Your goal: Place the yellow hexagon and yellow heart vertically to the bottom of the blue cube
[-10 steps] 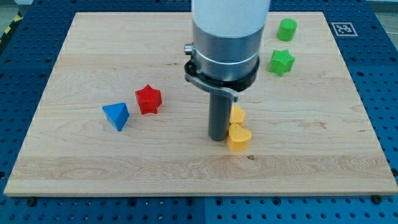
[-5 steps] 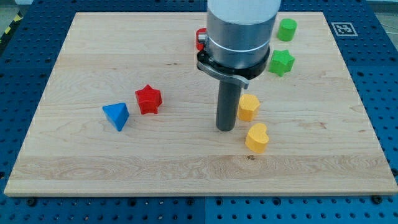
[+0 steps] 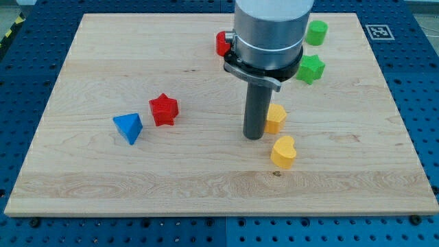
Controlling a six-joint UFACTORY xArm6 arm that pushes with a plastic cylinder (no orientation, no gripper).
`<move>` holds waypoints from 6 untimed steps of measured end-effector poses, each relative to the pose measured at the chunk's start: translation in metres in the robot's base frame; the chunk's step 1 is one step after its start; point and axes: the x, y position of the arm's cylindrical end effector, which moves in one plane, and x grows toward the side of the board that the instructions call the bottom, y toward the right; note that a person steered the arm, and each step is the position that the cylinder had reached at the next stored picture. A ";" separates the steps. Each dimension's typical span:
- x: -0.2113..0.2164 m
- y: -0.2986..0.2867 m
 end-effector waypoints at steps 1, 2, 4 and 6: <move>-0.015 0.002; -0.026 0.002; -0.038 0.002; -0.051 0.002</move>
